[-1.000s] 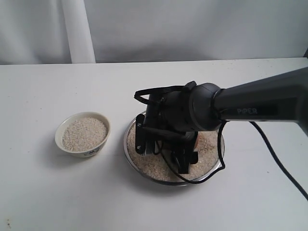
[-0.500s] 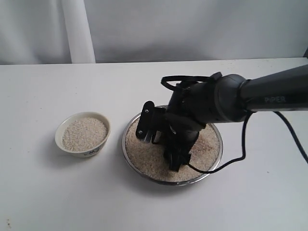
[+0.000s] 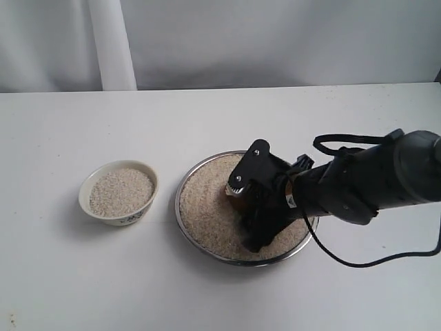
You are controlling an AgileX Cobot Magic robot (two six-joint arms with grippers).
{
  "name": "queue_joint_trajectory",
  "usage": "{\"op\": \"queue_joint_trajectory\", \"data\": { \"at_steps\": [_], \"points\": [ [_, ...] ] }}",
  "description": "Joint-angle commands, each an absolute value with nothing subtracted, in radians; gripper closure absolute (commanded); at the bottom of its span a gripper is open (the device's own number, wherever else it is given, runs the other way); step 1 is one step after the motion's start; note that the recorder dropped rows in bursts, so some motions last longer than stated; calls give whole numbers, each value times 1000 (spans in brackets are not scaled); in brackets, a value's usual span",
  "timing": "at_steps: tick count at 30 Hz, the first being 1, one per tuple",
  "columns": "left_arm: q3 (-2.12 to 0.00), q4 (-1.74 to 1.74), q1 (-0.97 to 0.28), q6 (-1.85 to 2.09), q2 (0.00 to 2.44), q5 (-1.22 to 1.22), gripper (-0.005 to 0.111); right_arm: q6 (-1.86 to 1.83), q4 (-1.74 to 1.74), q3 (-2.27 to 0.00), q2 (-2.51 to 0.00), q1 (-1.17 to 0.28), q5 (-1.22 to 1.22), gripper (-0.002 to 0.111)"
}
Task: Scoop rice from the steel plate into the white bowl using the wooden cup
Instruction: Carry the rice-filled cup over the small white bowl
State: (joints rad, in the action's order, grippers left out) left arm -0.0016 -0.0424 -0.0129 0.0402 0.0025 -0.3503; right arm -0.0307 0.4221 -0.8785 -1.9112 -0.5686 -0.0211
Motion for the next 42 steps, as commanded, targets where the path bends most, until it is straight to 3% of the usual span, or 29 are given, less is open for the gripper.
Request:
{"op": "queue_joint_trajectory", "data": {
  "at_steps": [1,17,27,42],
  "points": [
    [0,-42,-16,36,0,-345,107,-35,404,-875,-1829,-568,-83,108],
    [0,-42,-16,36,0,-345,107,-32,404,-915,-1658,-581,-83,108],
    [0,-42,-16,36,0,-345,107,-61,418,-1262,-1777,-724,256,108],
    [0,-42,-16,36,0,-345,107,-87,655,-1860,-2161,-920,743,108]
  ]
}}
